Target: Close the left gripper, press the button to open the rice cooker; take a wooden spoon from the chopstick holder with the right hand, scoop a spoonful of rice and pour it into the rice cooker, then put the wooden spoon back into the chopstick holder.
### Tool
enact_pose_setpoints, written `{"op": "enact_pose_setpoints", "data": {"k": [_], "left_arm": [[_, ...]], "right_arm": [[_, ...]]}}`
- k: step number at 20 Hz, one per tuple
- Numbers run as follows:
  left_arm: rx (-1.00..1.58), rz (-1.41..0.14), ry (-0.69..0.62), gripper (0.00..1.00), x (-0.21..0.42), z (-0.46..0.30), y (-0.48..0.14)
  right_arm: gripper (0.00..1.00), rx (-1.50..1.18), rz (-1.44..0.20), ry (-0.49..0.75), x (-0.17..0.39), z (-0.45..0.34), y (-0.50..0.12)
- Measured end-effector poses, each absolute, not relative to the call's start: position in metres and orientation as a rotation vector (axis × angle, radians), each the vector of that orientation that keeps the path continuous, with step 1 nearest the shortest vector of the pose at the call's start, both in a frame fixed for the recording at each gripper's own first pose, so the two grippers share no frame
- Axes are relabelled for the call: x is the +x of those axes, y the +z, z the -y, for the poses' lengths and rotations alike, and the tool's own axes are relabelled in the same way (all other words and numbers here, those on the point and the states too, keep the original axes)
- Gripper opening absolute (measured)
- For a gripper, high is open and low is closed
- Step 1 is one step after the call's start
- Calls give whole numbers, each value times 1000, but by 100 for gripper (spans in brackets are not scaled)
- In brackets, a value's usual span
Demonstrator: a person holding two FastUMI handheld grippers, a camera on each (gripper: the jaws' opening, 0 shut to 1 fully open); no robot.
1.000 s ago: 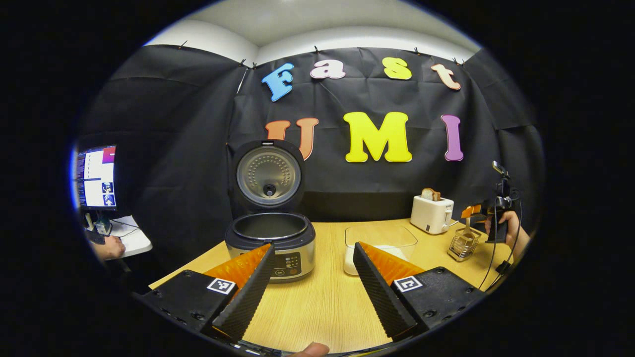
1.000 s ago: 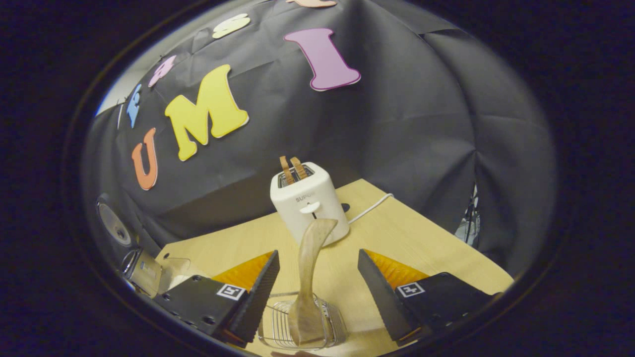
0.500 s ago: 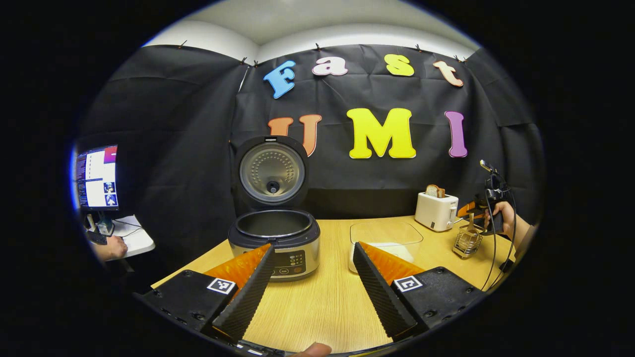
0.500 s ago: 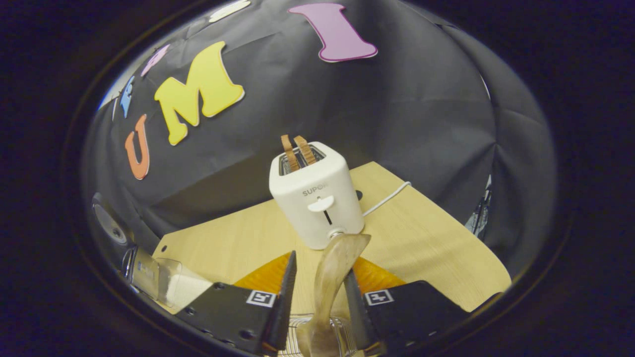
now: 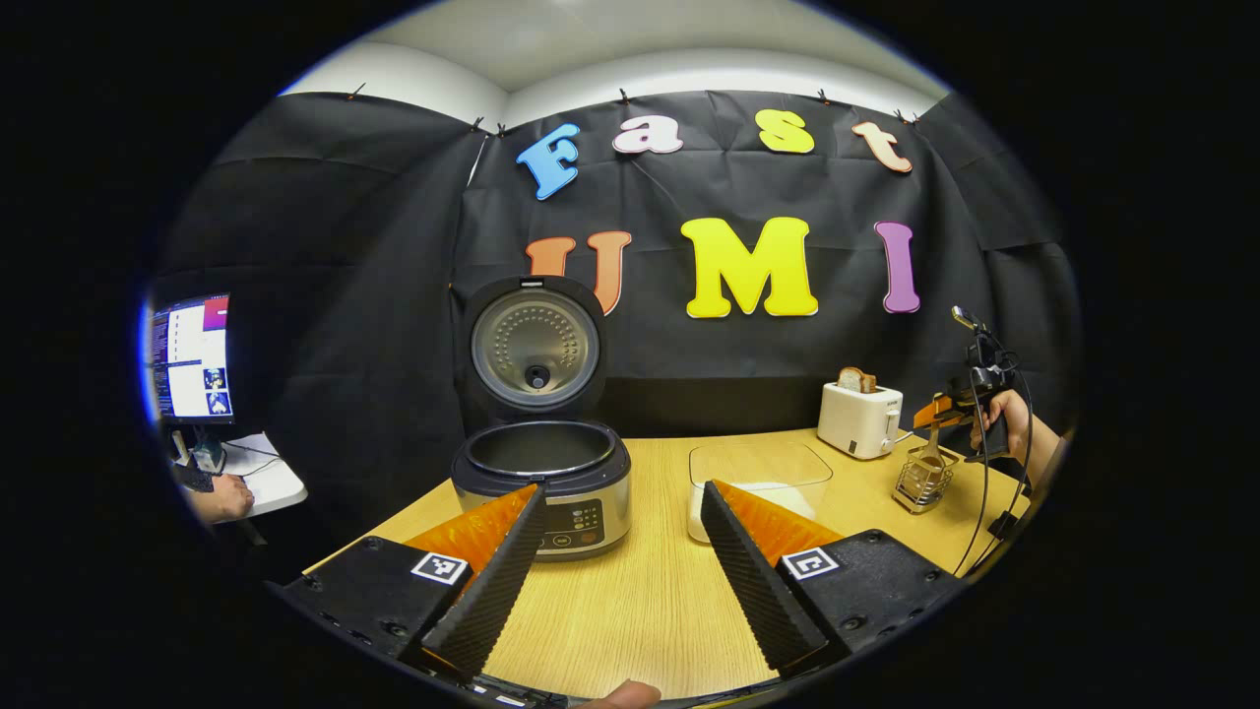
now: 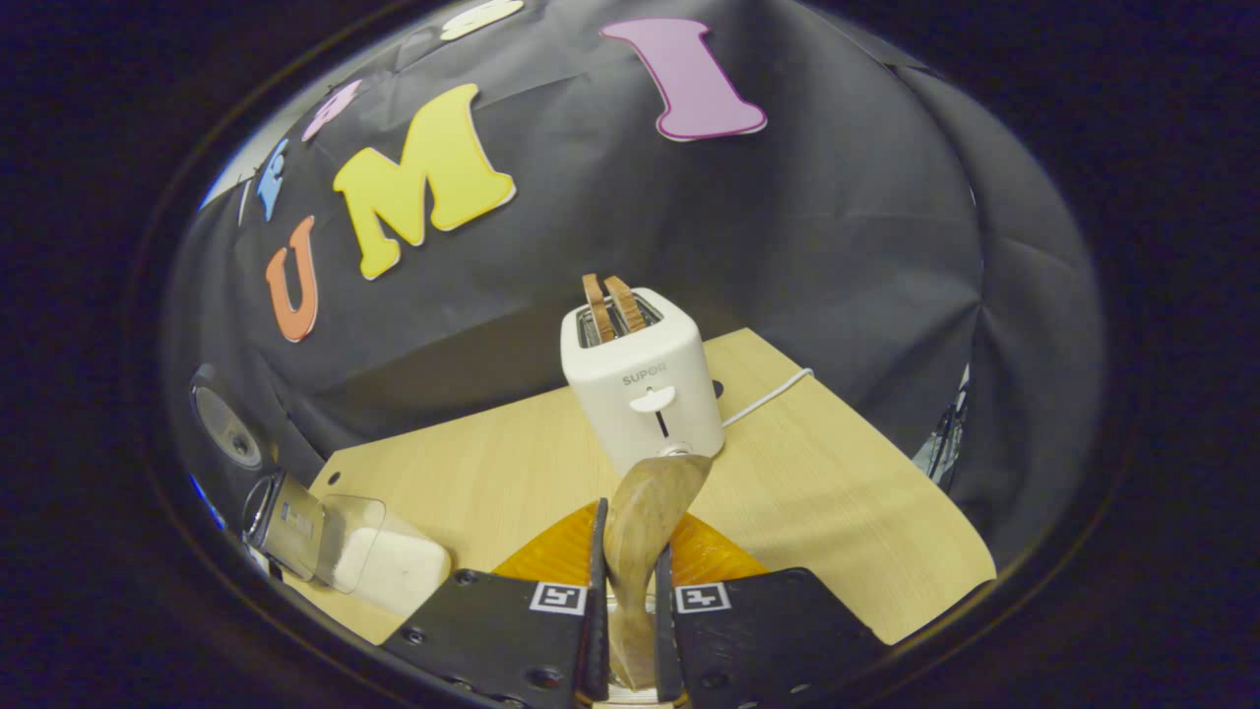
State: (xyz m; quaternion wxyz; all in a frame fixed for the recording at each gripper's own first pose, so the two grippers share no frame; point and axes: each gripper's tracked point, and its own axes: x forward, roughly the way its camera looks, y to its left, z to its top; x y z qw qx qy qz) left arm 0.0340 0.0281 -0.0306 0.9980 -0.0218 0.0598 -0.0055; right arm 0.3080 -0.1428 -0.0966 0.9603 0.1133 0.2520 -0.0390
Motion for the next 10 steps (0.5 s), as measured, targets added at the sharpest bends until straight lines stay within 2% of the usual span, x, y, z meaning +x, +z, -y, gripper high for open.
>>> {"op": "enact_pose_setpoints", "data": {"k": [5,9,10], "left_arm": [[-48,-86,-13,100,24,-34,-17],[-68,-71,1,99,19,-49,-9],[-71,-68,9,100,18,-55,-7]], "right_arm": [[18,28,-511,-54,278,117,-78],[18,-88,-518,-102,267,106,-59],[13,-101,-514,-116,265,102,-51]]}}
